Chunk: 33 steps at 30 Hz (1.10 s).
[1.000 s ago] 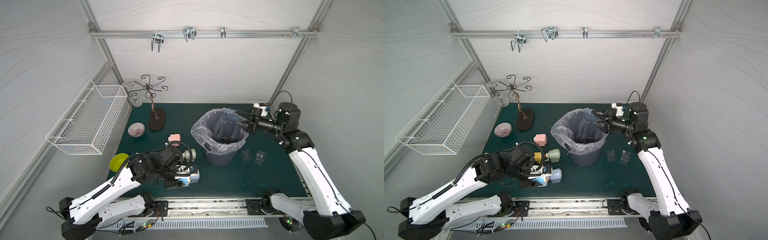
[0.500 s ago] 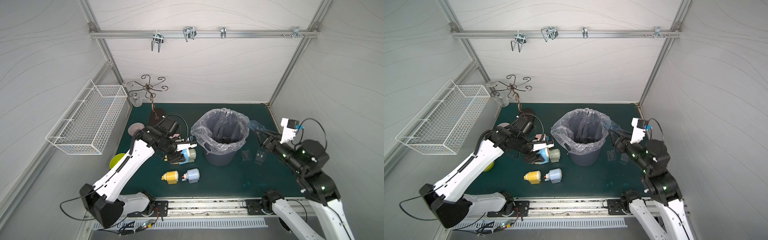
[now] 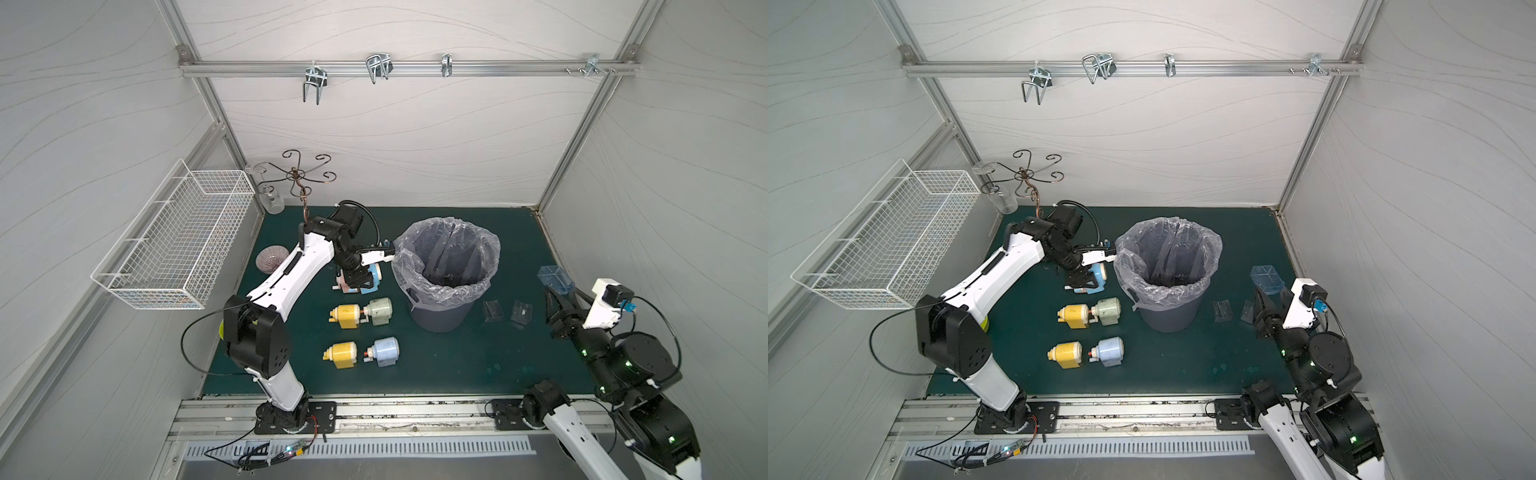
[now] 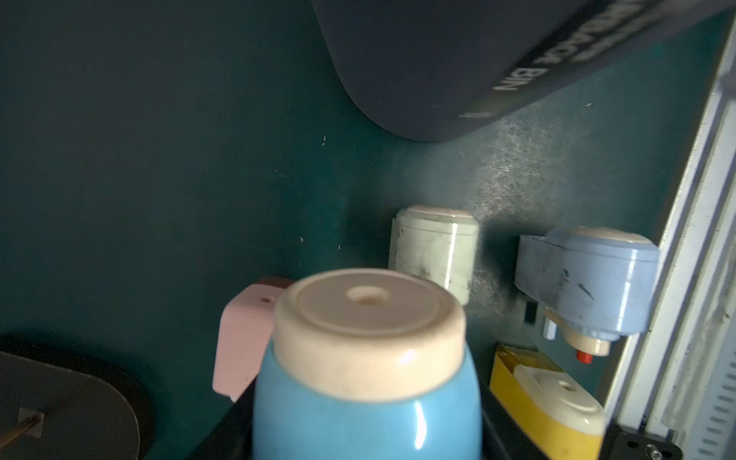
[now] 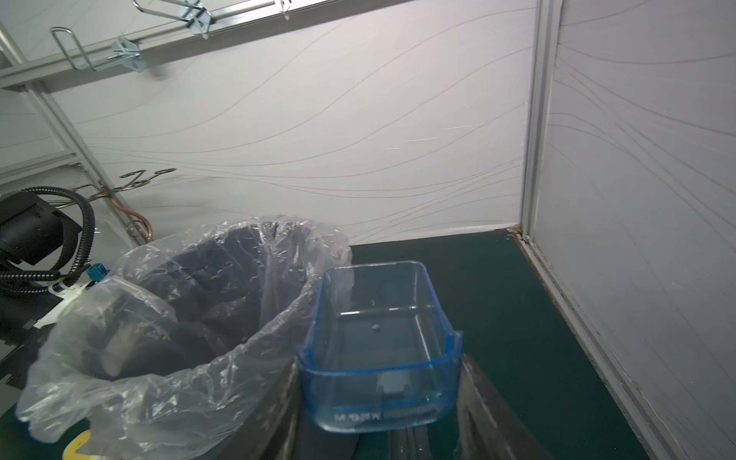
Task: Take out the pencil sharpener tray and clean the shavings
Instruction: Place the pencil sharpener at the center of the board.
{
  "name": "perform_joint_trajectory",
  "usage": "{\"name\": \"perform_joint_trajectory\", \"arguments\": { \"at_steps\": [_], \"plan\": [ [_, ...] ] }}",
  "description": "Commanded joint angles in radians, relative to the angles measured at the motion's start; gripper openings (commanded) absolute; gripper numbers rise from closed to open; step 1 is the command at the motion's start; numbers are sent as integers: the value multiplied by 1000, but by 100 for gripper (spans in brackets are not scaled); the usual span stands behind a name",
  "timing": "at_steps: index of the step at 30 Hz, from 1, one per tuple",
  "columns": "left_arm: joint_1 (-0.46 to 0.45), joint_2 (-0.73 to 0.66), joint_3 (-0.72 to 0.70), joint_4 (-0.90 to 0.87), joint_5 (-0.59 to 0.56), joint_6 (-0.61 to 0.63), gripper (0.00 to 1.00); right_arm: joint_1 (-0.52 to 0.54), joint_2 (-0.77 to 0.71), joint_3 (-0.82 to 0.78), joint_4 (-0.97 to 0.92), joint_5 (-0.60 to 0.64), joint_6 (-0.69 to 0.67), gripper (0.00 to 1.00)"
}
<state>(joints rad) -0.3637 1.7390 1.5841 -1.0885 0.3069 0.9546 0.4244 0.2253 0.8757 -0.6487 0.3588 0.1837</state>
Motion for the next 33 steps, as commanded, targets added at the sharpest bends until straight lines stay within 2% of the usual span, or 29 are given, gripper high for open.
{"name": "perform_joint_trajectory", "arguments": {
  "at_steps": [1, 7, 16, 26, 28, 31, 33],
  "plan": [
    [-1, 73, 68, 68, 29, 51, 0, 7, -4, 13, -76, 53, 1, 0],
    [-1, 179, 80, 156, 1, 112, 0, 8, 34, 28, -129, 52, 52, 0],
    [-15, 279, 72, 310, -46, 125, 0, 8, 60, 27, -179, 80, 154, 0],
    [-63, 360, 65, 349, -119, 149, 18, 8, 150, 39, -285, 145, 275, 0],
    [-65, 370, 62, 352, -125, 147, 29, 8, 163, 39, -282, 156, 281, 0],
    [-65, 376, 58, 355, -132, 148, 36, 7, 211, 47, -302, 157, 295, 0],
    [-65, 377, 52, 358, -142, 150, 44, 7, 241, 48, -312, 148, 306, 0]
  ]
}}
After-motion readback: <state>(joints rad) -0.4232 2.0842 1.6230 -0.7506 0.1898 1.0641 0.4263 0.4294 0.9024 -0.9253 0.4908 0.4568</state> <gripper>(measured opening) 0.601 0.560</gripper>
